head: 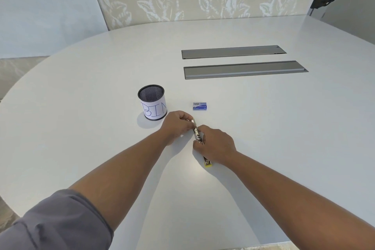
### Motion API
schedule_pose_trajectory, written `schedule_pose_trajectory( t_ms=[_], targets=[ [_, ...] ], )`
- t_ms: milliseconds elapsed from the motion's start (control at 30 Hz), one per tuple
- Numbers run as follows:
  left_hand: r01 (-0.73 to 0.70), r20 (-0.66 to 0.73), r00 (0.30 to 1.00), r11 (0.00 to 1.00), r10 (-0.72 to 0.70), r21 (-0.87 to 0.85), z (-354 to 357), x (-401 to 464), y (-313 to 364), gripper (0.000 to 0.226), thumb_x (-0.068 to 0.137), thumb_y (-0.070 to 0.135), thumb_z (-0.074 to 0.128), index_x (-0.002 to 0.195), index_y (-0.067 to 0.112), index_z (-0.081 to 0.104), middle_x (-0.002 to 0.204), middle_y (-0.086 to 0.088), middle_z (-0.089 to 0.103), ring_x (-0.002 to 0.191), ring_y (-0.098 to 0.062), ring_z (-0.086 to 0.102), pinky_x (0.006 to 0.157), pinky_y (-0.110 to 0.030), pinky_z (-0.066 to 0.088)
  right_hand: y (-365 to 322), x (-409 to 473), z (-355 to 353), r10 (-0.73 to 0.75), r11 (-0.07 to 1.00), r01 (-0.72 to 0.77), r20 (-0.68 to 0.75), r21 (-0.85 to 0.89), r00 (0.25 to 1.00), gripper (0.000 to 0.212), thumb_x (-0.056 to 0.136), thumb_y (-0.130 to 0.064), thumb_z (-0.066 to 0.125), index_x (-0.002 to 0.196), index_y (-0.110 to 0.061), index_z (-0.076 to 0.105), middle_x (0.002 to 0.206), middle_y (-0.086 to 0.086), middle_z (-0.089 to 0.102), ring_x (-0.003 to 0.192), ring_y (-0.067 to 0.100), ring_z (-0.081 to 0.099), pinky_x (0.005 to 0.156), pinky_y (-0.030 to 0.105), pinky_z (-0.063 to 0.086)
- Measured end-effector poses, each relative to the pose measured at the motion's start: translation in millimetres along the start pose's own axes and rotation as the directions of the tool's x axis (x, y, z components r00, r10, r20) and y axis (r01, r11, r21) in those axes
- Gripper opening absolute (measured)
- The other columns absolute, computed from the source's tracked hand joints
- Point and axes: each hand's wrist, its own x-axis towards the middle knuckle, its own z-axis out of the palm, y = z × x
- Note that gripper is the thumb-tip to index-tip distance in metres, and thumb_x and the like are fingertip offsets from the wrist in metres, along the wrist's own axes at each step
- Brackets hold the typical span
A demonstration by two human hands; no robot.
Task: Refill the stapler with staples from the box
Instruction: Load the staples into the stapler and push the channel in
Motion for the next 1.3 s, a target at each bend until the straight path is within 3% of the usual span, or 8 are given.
schedule_pose_trajectory(
  t_ms=[100, 233, 367, 633, 833, 1033, 1167, 1300],
  targets=[
    [0.018, 0.014, 1.0, 1.0, -0.018, -0.009, -0.8, 1.5, 3.3, 0.019, 0.078, 0.002, 0.08, 0.095, 0.005, 0.072, 0.079, -0.008, 0.068, 0.067, -0.02, 0.062, 0.052, -0.024, 0.046, 1.3, -0.7, 0.2, -0.005, 1.0, 0.005, 0.002, 0.013, 1.0, 0.03, 0.077, -0.05, 0.044, 0.101, -0.034, 0.052, 0.08, -0.009, 0.063, 0.078, 0.023, 0.061, 0.058, 0.031, 0.035],
    [0.036, 0.021, 0.999, 0.999, -0.035, -0.032, -1.5, 1.8, 4.7, 0.023, 0.077, 0.0, 0.08, 0.099, -0.001, 0.072, 0.085, -0.013, 0.069, 0.075, -0.025, 0.063, 0.064, -0.034, 0.047, 3.3, -0.5, 0.1, -0.001, 0.999, 0.001, 0.004, 0.038, 1.0, 0.031, 0.077, -0.051, 0.046, 0.101, -0.034, 0.053, 0.08, -0.01, 0.064, 0.078, 0.021, 0.062, 0.06, 0.03, 0.038],
    [-0.028, 0.01, 1.0, 0.999, 0.028, -0.032, -1.8, -1.4, -2.0, 0.021, 0.079, 0.01, 0.082, 0.098, 0.007, 0.074, 0.082, -0.005, 0.067, 0.069, -0.017, 0.058, 0.049, -0.02, 0.043, 2.5, -2.8, 0.4, 0.04, 0.994, -0.037, -0.033, 0.1, 0.999, 0.026, 0.074, -0.049, 0.05, 0.095, -0.034, 0.054, 0.077, -0.011, 0.064, 0.076, 0.018, 0.062, 0.061, 0.03, 0.04],
    [-0.177, -0.186, 0.967, 0.984, 0.173, -0.005, 0.7, -8.6, -17.9, 0.013, 0.085, 0.014, 0.071, 0.096, 0.021, 0.074, 0.077, 0.006, 0.062, 0.066, -0.007, 0.053, 0.066, -0.02, 0.046, -7.0, -4.9, -5.1, 0.07, 0.995, -0.064, -0.07, 0.083, 0.995, 0.022, 0.067, -0.044, 0.056, 0.076, -0.026, 0.046, 0.064, -0.008, 0.058, 0.058, 0.009, 0.051, 0.049, 0.028, 0.03],
    [-0.181, -0.314, 0.943, 0.96, 0.108, -0.214, -1.0, -12.3, -21.3, 0.015, 0.088, 0.011, 0.065, 0.098, 0.023, 0.067, 0.085, 0.006, 0.066, 0.065, 0.002, 0.057, 0.062, -0.012, 0.047, -7.6, -4.0, -10.7, 0.085, 0.979, -0.059, -0.126, 0.197, 0.988, 0.023, 0.066, -0.044, 0.056, 0.079, -0.026, 0.049, 0.061, -0.006, 0.059, 0.059, 0.015, 0.056, 0.05, 0.028, 0.035],
    [-0.035, -0.085, 0.996, 0.801, -0.019, -0.597, -4.9, -13.0, -14.3, 0.019, 0.092, 0.005, 0.068, 0.108, 0.009, 0.06, 0.083, -0.006, 0.071, 0.07, -0.017, 0.064, 0.071, -0.025, 0.055, -13.9, 5.3, -26.5, 0.077, 0.948, -0.016, -0.182, 0.317, 0.98, 0.017, 0.066, -0.039, 0.062, 0.076, -0.026, 0.056, 0.052, -0.011, 0.056, 0.049, 0.01, 0.05, 0.055, 0.032, 0.049],
    [0.077, 0.146, 0.988, 0.692, 0.041, -0.718, -4.7, -19.6, -11.5, 0.024, 0.095, 0.011, 0.066, 0.117, 0.004, 0.061, 0.107, -0.014, 0.073, 0.091, -0.024, 0.07, 0.086, -0.033, 0.058, -17.9, 7.8, -32.6, 0.028, 0.929, 0.039, -0.172, 0.369, 0.985, 0.017, 0.068, -0.038, 0.065, 0.077, -0.025, 0.06, 0.05, -0.014, 0.051, 0.047, 0.007, 0.044, 0.055, 0.031, 0.049],
    [0.086, 0.141, 0.989, 0.616, 0.041, -0.783, -3.1, -23.1, -8.1, 0.025, 0.096, 0.002, 0.061, 0.121, 0.004, 0.06, 0.112, -0.014, 0.073, 0.093, -0.023, 0.073, 0.094, -0.036, 0.056, -19.7, 7.6, -35.2, -0.021, 0.915, 0.069, -0.124, 0.397, 0.992, 0.015, 0.071, -0.036, 0.064, 0.083, -0.027, 0.065, 0.055, -0.011, 0.056, 0.048, 0.006, 0.049, 0.058, 0.031, 0.053]
  ],
)
